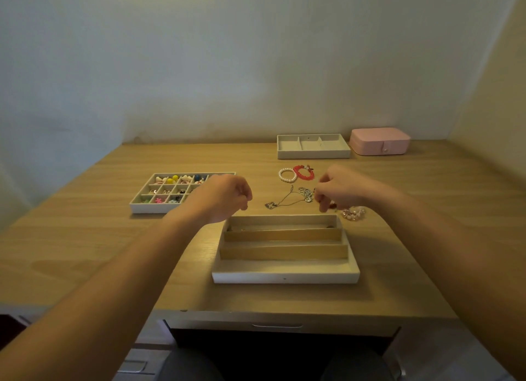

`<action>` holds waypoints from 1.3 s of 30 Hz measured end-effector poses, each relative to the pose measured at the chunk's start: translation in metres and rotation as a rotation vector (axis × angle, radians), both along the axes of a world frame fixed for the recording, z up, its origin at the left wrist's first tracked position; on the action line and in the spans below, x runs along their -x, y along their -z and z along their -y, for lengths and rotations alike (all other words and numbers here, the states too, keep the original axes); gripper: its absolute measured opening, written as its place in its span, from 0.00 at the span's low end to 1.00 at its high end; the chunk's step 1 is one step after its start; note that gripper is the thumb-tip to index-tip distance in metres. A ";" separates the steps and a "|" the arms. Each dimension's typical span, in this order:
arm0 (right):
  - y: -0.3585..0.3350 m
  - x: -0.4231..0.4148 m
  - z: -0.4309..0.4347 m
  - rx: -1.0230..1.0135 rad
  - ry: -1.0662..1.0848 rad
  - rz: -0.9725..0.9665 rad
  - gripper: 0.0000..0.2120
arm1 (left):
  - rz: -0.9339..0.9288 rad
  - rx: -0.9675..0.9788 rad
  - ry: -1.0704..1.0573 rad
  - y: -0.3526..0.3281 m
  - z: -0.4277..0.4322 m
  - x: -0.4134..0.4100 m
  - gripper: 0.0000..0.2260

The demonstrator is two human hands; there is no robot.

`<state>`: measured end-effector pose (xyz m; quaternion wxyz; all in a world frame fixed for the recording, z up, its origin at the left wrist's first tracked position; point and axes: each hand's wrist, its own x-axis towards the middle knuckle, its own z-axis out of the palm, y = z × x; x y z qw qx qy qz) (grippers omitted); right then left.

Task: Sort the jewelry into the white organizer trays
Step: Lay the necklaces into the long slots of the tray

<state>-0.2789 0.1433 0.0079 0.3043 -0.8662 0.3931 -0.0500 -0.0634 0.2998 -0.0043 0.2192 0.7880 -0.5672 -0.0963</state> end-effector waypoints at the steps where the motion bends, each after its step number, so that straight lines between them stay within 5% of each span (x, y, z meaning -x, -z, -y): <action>1: 0.001 -0.003 0.002 0.030 0.006 0.014 0.11 | 0.000 0.009 0.006 -0.001 0.006 0.002 0.08; 10: 0.028 -0.045 0.031 0.206 -0.006 0.062 0.11 | 0.079 -0.131 0.027 0.023 0.075 0.002 0.09; 17: 0.042 -0.068 0.052 0.140 -0.125 0.106 0.05 | 0.031 -0.206 0.002 0.039 0.110 -0.005 0.13; 22: 0.044 -0.081 0.059 0.195 -0.216 -0.020 0.05 | 0.024 -0.291 0.052 0.039 0.121 -0.010 0.07; 31: 0.049 -0.093 0.059 0.218 -0.348 -0.211 0.05 | 0.352 -0.439 0.181 0.031 0.122 0.005 0.07; 35: 0.044 -0.096 0.051 0.203 -0.352 -0.296 0.07 | 0.224 -0.439 0.166 0.033 0.119 0.000 0.10; 39: 0.033 -0.090 0.050 0.126 -0.284 -0.075 0.05 | -0.206 -0.235 0.105 0.027 0.114 -0.010 0.09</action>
